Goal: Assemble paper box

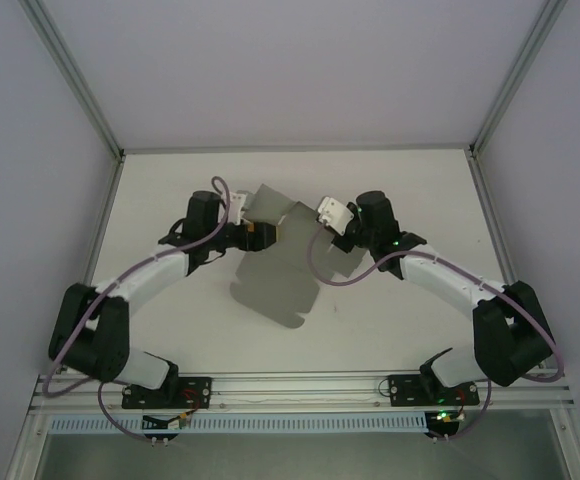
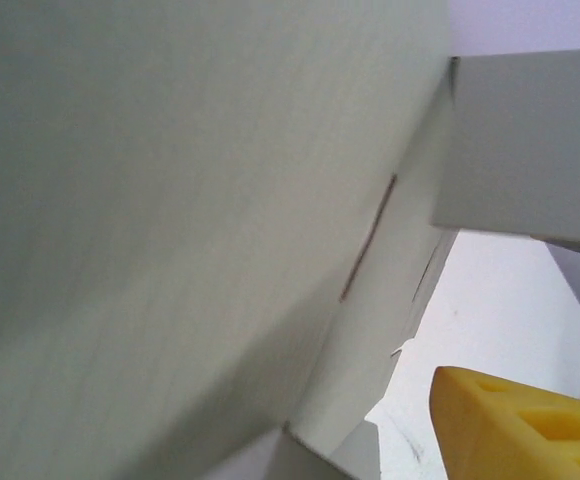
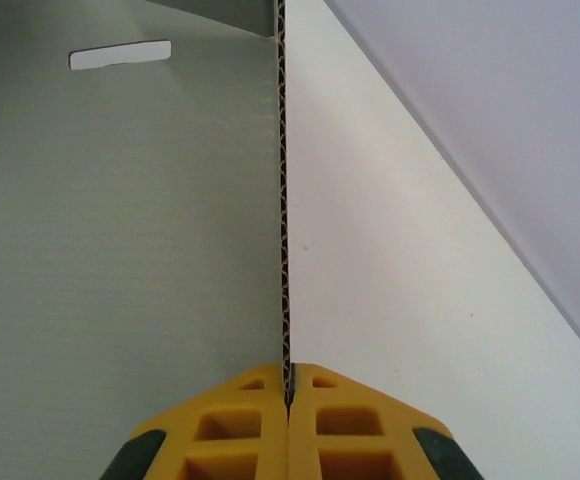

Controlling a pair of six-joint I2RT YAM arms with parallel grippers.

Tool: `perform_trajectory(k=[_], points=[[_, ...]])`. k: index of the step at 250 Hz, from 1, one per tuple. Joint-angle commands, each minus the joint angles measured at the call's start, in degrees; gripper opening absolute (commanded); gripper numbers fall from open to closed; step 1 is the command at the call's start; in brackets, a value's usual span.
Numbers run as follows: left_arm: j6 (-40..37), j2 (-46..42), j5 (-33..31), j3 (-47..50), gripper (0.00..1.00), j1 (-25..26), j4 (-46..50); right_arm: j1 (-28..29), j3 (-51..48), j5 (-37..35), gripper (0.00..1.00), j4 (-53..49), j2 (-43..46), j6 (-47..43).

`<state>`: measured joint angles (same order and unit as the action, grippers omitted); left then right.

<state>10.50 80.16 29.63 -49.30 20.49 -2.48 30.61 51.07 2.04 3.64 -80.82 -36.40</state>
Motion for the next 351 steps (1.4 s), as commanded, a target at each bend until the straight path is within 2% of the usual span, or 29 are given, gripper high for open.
perform_trajectory(k=[1, 40, 54, 70, 84, 95, 104, 147, 175, 221, 240, 302, 333, 351], points=[[-0.31, -6.93, -10.07, 2.97, 0.98, -1.07, 3.0, -0.43, 0.7, 1.56, 0.0, -0.45, 1.94, 0.8], [3.76, -10.27, -16.3, 5.3, 1.0, -6.75, 6.35, -0.44, 0.22, 1.78, 0.0, -0.34, 2.22, 0.81], [4.33, -9.71, -16.04, 5.36, 1.0, -8.09, 6.85, -0.43, 0.35, 2.0, 0.0, -0.3, 2.07, 0.81], [3.21, -8.24, -10.82, 5.29, 0.96, -8.34, 5.92, -0.44, 0.69, 2.24, 0.0, -0.54, 1.86, 0.72], [1.49, -6.46, -1.54, 5.27, 0.95, -8.21, 3.86, -0.51, 1.12, 2.44, 0.0, -1.02, 1.65, 0.63], [-1.38, -4.76, 7.13, 4.94, 0.9, -8.14, 2.95, -0.49, 1.38, 2.62, 0.0, -1.09, 1.54, 0.72], [-2.88, -3.61, 11.19, 4.91, 0.87, -8.01, 2.16, -0.47, 1.48, 2.84, 0.0, -1.11, 1.53, 0.72], [-3.62, 1.59, 16.34, 4.05, 0.68, -7.4, -0.57, -0.51, 1.9, 4.4, 0.0, -1.09, 1.67, 1.42], [-4.51, 3.65, 19.59, 3.51, 0.63, -6.21, -1.84, -0.48, 2.44, 5.12, 0.0, -1.46, 1.5, 1.68], [-5.87, 5.72, 18.69, 2.45, 0.53, -3.12, -1.07, -0.46, 2.65, 5.75, 0.0, -0.53, 1.79, 2.64], [-5.15, 7.33, 18.55, 1.78, 0.45, -2.38, -1.36, -0.42, 2.72, 6.68, 0.0, -0.2, 1.97, 2.98], [1.51, 9.28, 17.49, 2.01, 0.23, -1.19, -10.49, -0.45, 2.54, 7.86, 0.0, 0.56, 2.58, 3.99], [4.1, 10.67, 15.73, 1.66, 0.08, -0.82, -12.87, -0.38, 2.37, 8.35, 0.0, 0.16, 2.87, 4.13], [4.92, 11.08, 14.82, 1.41, 0.04, -0.79, -13.57, -0.44, 2.21, 8.35, 0.0, -0.31, 3.06, 3.88]])
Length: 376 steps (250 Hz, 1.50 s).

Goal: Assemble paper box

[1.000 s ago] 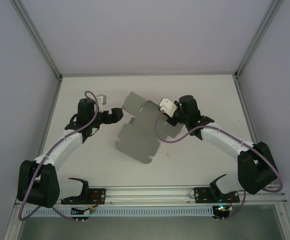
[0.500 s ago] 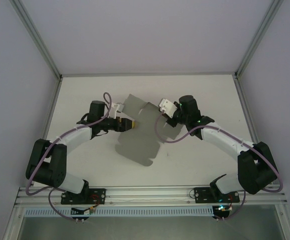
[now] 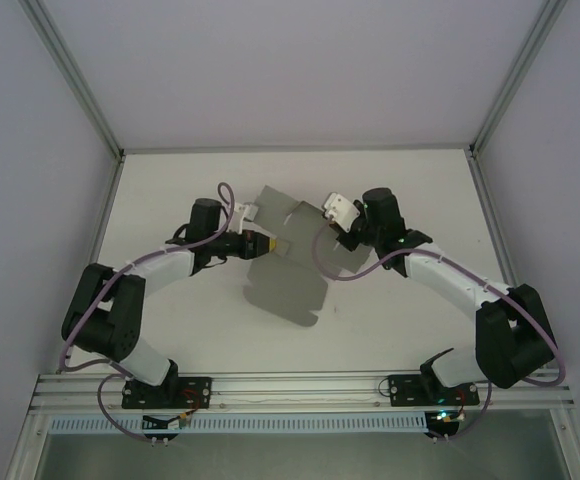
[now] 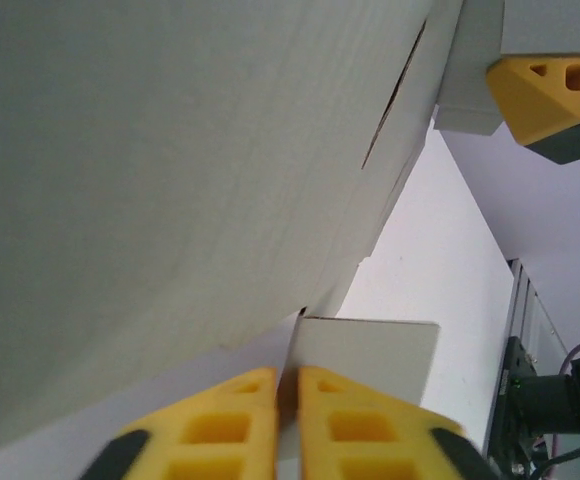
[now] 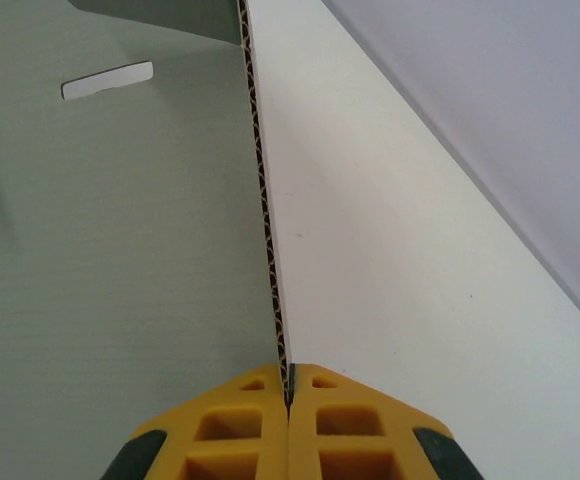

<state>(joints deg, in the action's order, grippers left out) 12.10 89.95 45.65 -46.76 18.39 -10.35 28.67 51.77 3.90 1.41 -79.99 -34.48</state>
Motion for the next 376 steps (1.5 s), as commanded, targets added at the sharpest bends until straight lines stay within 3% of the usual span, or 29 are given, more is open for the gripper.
perform_trajectory(k=[1, 77, 143, 188, 291, 376], points=[[3.35, 1.33, -1.19, -1.17, 0.03, 1.34, -5.76, 1.49, 1.5, 6.48, 0.0, 1.93, 2.26, 2.0], [6.34, 2.94, -2.18, -2.8, 0.0, 1.9, -6.03, 3.87, 1.5, 5.08, 0.0, -1.18, 2.46, -0.05], [11.58, 4.52, -3.66, -2.98, 0.0, 2.6, -9.25, 14.79, 1.29, -17.59, 0.0, -1.21, -4.14, -7.09], [12.58, 6.53, -4.16, -4.02, 0.0, 3.09, -8.76, 20.68, 0.97, -25.3, 0.0, 3.65, -6.84, -7.53], [15.82, 10.01, -5.63, -3.03, 0.0, 3.1, -12.51, 30.4, -1.5, -35.38, 0.0, 3.92, -10.89, -0.63], [17.32, 12.22, -5.41, -2.48, 0.0, 3.11, -14.46, 32.33, -1.87, -41.51, 0.0, -0.8, -14.77, 5.41]])
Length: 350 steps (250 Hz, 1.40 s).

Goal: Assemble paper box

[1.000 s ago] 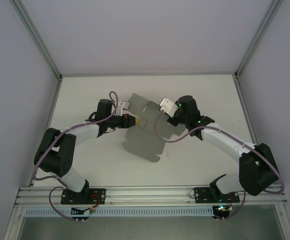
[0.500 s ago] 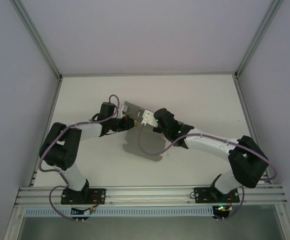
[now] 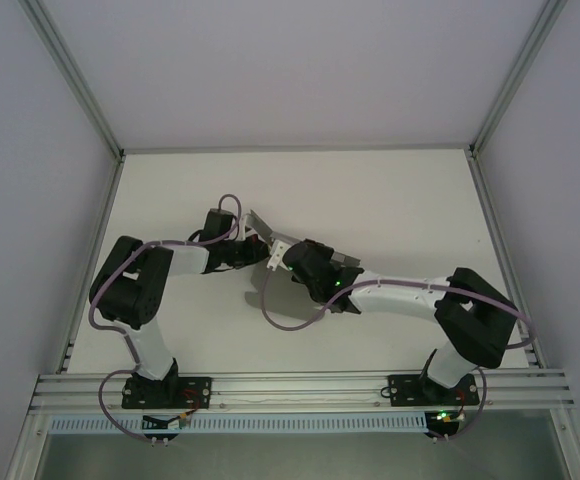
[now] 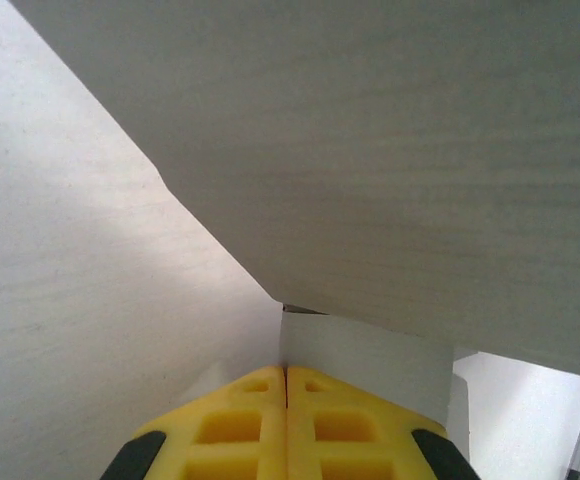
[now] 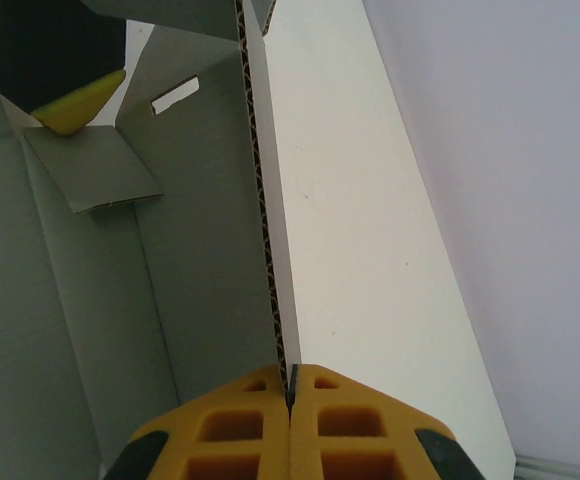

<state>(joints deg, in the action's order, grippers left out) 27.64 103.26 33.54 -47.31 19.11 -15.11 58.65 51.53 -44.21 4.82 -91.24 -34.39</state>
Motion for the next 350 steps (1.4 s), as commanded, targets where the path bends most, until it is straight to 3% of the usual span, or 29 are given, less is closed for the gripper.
perform_trajectory(k=[1, 41, 68, 104, 131, 166, 193, 209, 238, 282, 314, 350], points=[[1.84, -1.07, 6.71, -1.92, 0.0, 2.4, -9.64, 2.39, -1.62, 6.55, 0.0, -4.25, -3.55, 5.4], [2.08, -1.03, 6.39, -1.84, 0.02, 2.4, -9.11, 3.08, -2.19, 6.51, 0.0, -5.9, -4.71, 6.47], [1.11, -1.69, 5.21, -1.73, 0.13, 2.36, -6.73, 2.81, -3.22, 3.79, 0.0, -3.47, -4.53, 4.57], [-1.96, -5.03, 0.63, -1.34, 0.2, 2.34, 0.02, -2.0, -3.92, 5.54, 0.0, 0.4, -1.29, -1.18], [-5.28, -8.23, -6.82, -2.43, 0.21, 2.4, 9.83, -5.08, -3.64, 6.04, 0.0, 4.26, -0.43, -7.12], [-7.12, -13.44, -15.2, -1.49, 0.35, 2.4, 17.54, -8.65, -3.45, 5.88, 0.0, 8.19, -0.38, -12.63], [-8.61, -17.1, -21.84, -2.59, 0.65, 1.74, 24.53, -11.36, -3.63, 6.26, 0.0, 13.48, -0.63, -18.06], [-9.35, -18.71, -24.41, -4.17, 0.72, 1.13, 27.6, -11.92, -3.71, 7.01, 0.0, 16.74, -0.78, -21.57], [-12.65, -19.75, -23.63, -7.87, 1.0, -0.75, 29.63, -12.04, -4.14, 10.48, 0.0, 20.85, -0.7, -26.2], [-22.41, -16.36, -16.96, -15.34, 1.0, -5.15, 30.39, -13.49, -6.13, 17.99, 0.0, 26.42, -0.89, -34.7], [-28.41, -12.16, -17.13, -21.89, 1.0, -6.04, 33.75, -14.48, -5.9, 19.98, 0.0, 28.5, -2.81, -37.32], [-34.42, -7.25, -8.77, -26.28, 1.0, -5.85, 36.0, -14.94, -5.9, 18.57, 0.0, 35.98, -6.88, -41.12]])
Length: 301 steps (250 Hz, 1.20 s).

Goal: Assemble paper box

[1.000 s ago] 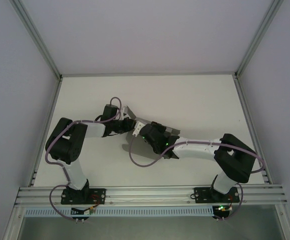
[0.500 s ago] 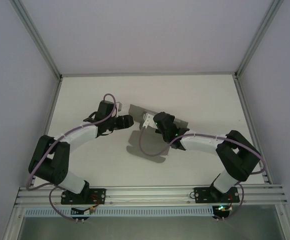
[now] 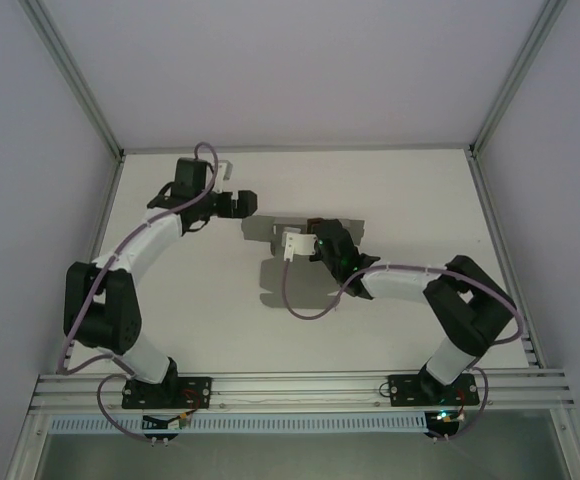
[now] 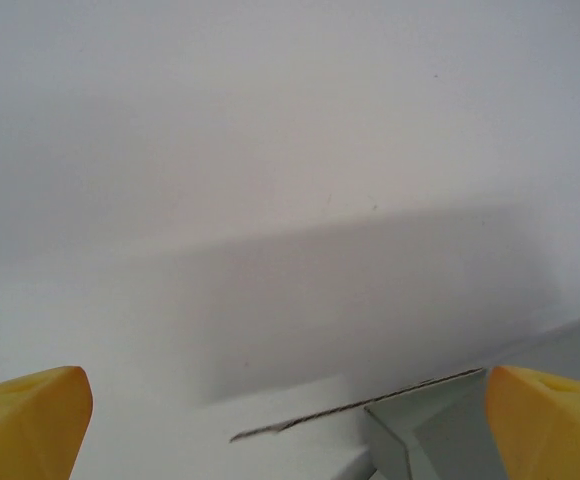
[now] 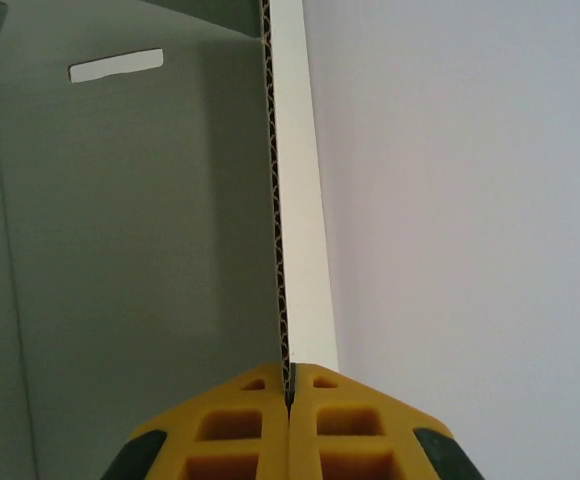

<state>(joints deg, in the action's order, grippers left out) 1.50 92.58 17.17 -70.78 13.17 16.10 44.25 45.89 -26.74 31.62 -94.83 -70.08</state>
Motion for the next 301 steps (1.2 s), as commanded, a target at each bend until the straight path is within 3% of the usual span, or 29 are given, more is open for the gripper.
perform_trajectory(k=[1, 32, 74, 129, 224, 301], points=[[-8.54, 3.51, 7.87, -2.84, 1.0, 0.06, 4.8, -0.55, -0.31, 1.05, 0.0, 9.44, -3.37, -5.55], [-13.91, 6.48, 10.18, -5.37, 1.0, 0.05, 5.92, -1.24, -0.47, 1.88, 0.0, 11.32, -4.15, -5.85], [-22.39, 15.0, 14.32, -15.61, 0.89, 0.28, 20.55, -3.44, -1.22, 5.38, 0.0, 10.72, -3.75, -4.69], [-26.66, 15.34, 13.29, -16.09, 0.78, 0.57, 21.0, -3.35, -2.91, 4.52, 0.0, 15.59, -5.86, -5.03], [-33.85, 22.3, 10.52, -26.03, 0.7, 3.8, 30.79, -2.71, -5.6, 3.35, 0.0, 19.45, -6.5, -3.35], [-33.13, 22.94, 5.62, -24.92, 0.35, 5.88, 29.12, -1.69, -6.43, 0.78, 0.0, 21.45, -7.67, -3.09]])
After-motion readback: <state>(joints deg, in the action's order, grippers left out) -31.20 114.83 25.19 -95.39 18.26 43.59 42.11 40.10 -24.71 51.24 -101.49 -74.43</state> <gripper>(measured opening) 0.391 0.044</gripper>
